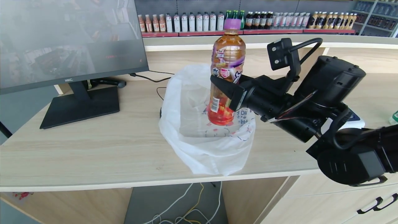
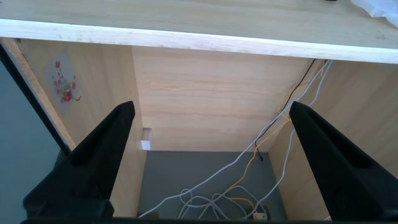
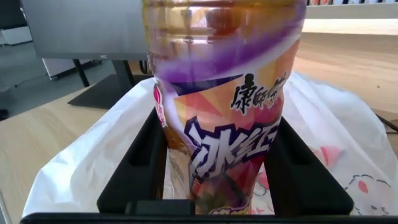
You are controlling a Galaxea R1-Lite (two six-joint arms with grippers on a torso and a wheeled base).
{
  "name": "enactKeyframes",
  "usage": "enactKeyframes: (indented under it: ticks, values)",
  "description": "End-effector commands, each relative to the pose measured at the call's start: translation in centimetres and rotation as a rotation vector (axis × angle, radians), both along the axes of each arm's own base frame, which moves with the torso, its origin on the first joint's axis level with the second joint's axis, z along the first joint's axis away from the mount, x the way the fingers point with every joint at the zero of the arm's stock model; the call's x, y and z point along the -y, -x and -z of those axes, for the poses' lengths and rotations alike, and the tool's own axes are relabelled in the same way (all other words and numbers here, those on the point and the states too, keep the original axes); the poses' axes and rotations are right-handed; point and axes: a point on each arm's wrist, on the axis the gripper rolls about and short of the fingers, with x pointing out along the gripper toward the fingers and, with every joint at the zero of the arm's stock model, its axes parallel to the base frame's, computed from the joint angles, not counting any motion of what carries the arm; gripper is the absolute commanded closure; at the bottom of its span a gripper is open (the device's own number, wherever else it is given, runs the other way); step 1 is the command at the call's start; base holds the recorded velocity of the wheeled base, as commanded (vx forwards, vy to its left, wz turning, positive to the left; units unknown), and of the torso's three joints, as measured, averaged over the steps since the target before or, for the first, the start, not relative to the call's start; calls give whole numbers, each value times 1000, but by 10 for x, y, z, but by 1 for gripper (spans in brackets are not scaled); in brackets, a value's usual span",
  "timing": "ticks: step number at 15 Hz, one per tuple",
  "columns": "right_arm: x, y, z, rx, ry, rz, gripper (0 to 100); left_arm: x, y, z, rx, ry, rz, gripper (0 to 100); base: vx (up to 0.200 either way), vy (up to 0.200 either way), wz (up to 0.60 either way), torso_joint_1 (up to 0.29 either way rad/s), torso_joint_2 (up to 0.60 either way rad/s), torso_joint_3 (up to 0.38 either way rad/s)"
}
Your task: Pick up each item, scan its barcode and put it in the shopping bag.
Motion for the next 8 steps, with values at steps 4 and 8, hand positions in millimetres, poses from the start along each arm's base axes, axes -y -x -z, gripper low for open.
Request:
enactKeyframes:
  ticks: [4, 8]
  values:
    - [-58, -42, 21, -7, -68, 41, 100, 0, 0, 0, 0, 1, 0, 0, 0, 0, 0, 0, 0, 0]
    - [-59, -61, 25, 9, -83, 73, 100, 0, 0, 0, 0, 1, 0, 0, 0, 0, 0, 0, 0, 0]
